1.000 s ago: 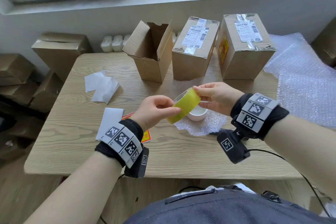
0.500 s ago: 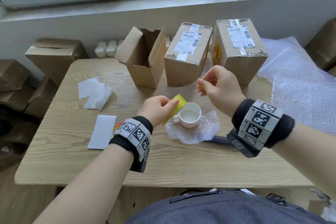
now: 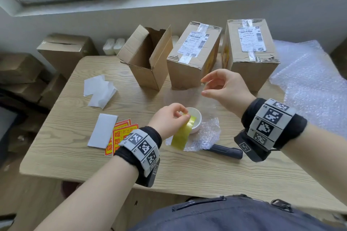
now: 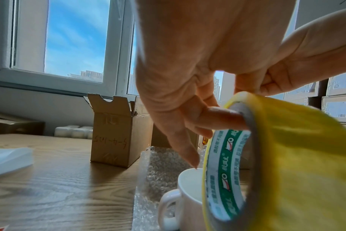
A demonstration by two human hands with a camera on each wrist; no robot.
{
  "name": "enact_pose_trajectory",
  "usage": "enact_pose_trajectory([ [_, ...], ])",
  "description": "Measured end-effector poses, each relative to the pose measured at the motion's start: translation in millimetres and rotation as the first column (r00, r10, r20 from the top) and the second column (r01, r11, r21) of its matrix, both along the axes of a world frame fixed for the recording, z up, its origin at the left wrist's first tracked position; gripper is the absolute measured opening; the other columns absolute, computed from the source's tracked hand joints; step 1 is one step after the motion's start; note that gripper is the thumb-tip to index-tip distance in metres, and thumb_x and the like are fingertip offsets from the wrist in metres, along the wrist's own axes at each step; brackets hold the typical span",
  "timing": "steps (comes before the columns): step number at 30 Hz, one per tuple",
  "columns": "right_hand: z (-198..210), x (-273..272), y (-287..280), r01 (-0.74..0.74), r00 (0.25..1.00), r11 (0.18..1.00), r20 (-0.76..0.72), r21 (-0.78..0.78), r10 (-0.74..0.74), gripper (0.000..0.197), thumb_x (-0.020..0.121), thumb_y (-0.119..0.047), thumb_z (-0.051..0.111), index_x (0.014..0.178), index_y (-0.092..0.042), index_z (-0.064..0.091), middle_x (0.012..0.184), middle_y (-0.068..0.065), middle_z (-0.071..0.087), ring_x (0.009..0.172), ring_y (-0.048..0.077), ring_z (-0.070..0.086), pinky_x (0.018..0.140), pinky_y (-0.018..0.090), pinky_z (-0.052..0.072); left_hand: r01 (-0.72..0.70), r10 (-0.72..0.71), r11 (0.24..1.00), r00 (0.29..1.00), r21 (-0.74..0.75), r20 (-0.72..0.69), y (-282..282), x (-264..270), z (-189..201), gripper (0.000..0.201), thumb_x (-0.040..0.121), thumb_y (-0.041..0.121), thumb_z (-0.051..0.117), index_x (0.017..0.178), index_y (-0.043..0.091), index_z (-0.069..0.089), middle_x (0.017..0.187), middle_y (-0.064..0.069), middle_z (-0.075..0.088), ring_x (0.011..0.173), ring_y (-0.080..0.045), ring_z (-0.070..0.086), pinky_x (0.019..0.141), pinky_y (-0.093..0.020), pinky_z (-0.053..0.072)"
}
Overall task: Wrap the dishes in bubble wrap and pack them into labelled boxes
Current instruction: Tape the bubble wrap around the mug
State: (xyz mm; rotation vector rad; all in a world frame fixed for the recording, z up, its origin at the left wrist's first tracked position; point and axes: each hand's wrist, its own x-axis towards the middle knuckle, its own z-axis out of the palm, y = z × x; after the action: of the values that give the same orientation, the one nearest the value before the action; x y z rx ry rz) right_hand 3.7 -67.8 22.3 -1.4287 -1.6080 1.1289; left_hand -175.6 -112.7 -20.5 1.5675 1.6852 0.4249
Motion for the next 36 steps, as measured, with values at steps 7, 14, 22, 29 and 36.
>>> enact_pose_trajectory([
  [7, 2, -3, -11, -0.286, 0.957, 0.958, -0.044, -0.016, 0.285, 0.031, 0.074, 0.009, 0.071, 0.084, -0.017, 0.058, 0.072, 0.004, 0.064, 0.066, 0.02, 0.067, 0.07, 0.035, 0.058, 0.0, 0.0, 0.998, 1.0, 0.066, 0.006, -2, 19, 3, 0.02, 0.079, 0.028, 0.073, 0.066, 0.029, 0.058, 0.099, 0.007, 0.057, 0.098, -0.007, 0.052, 0.083, -0.022, 0.035],
  [14, 7, 4, -4, -0.35, 0.936, 0.933, -0.003, 0.084, 0.351, 0.031, 0.072, 0.007, 0.07, 0.089, -0.016, 0.06, 0.073, -0.002, 0.064, 0.072, 0.023, 0.067, 0.071, 0.034, 0.057, -0.197, 0.133, 0.972, 0.908, 0.126, 0.398, -6, 38, 4, 0.009, 0.085, 0.016, 0.07, 0.085, 0.025, 0.067, 0.083, 0.008, 0.069, 0.083, -0.001, 0.064, 0.085, -0.021, 0.049],
  [22, -27, 22, 16, -0.101, 0.986, 0.993, 0.138, 0.055, 0.093, 0.018, 0.087, -0.015, 0.063, 0.105, -0.018, 0.06, 0.098, -0.007, 0.062, 0.09, 0.013, 0.065, 0.083, 0.024, 0.052, -0.354, 0.286, 0.935, 0.792, 0.025, 0.539, -10, 34, 12, 0.016, 0.094, 0.007, 0.055, 0.087, 0.009, 0.069, 0.07, 0.003, 0.071, 0.07, -0.006, 0.069, 0.07, -0.017, 0.054],
  [29, -94, 37, -11, -0.358, 0.464, 0.803, 0.655, -0.477, 0.596, 0.047, 0.081, 0.004, 0.052, 0.118, -0.025, 0.057, 0.12, 0.009, 0.043, 0.109, 0.029, 0.048, 0.088, 0.036, 0.045, -0.362, 0.356, 0.928, 0.788, -0.089, 0.501, -32, 23, 16, 0.019, 0.095, 0.004, 0.05, 0.088, 0.004, 0.068, 0.068, -0.008, 0.07, 0.066, -0.013, 0.069, 0.066, -0.019, 0.055],
  [36, -97, 22, -3, -0.424, 0.617, 0.87, 0.622, -0.253, 0.482, 0.011, 0.089, -0.02, 0.057, 0.094, -0.017, 0.067, 0.102, 0.007, 0.051, 0.099, 0.028, 0.054, 0.077, 0.03, 0.041, -0.37, 0.387, 0.921, 0.822, -0.123, 0.419, -41, 22, 19, 0.018, 0.094, 0.004, 0.052, 0.089, 0.003, 0.069, 0.06, -0.003, 0.069, 0.06, -0.01, 0.068, 0.062, -0.016, 0.053],
])
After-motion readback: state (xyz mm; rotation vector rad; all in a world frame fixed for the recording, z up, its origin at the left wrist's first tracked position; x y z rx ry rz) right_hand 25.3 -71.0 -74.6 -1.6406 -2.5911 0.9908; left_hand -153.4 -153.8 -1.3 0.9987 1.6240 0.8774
